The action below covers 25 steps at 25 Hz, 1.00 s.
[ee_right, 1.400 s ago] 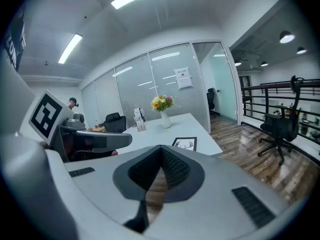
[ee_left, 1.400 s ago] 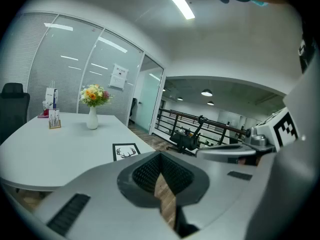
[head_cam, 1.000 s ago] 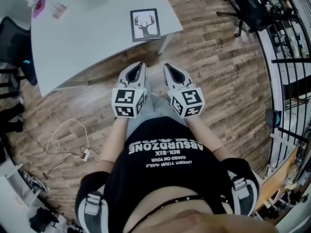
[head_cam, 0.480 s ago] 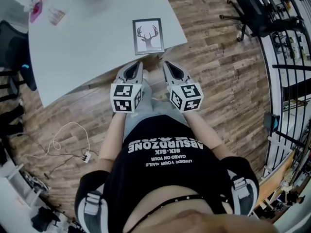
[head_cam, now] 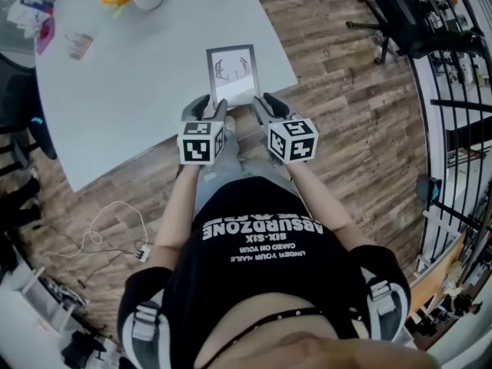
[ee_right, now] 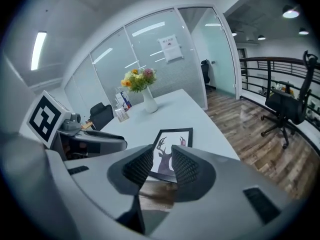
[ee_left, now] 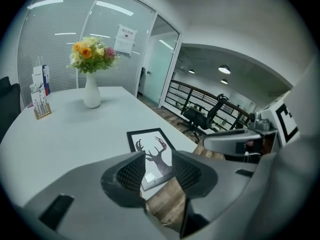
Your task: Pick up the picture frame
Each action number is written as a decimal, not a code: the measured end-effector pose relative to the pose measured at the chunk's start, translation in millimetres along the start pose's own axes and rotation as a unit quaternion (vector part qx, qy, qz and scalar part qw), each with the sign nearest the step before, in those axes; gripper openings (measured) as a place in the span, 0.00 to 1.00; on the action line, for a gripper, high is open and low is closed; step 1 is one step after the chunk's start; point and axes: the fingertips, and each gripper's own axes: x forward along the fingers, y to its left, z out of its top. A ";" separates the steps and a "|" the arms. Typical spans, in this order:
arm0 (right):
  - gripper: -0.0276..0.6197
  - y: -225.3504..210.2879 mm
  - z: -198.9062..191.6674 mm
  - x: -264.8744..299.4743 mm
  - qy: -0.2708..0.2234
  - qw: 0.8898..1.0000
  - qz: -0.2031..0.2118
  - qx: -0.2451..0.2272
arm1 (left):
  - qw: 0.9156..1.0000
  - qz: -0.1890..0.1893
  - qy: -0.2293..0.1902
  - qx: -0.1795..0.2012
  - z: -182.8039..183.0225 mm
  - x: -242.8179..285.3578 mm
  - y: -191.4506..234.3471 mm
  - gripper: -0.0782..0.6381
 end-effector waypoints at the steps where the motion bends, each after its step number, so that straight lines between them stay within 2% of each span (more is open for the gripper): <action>1: 0.21 -3.2 -1.7 7.0 0.009 1.000 -0.003 0.001 | 1.000 0.000 0.006 0.001 -0.2 5.9 4.4 0.32; 10: 0.22 -35.8 -9.8 63.8 0.072 0.997 -0.027 0.017 | 0.997 -0.005 0.080 -0.025 -8.3 60.1 44.3 0.35; 14: 0.23 -49.3 -14.3 84.8 0.094 0.995 -0.034 0.023 | 0.994 -0.018 0.107 -0.020 -12.0 79.9 50.5 0.35; 25: 0.24 -73.7 -37.0 111.1 0.140 0.988 -0.043 0.046 | 0.988 -0.023 0.153 -0.017 -29.5 111.2 64.3 0.35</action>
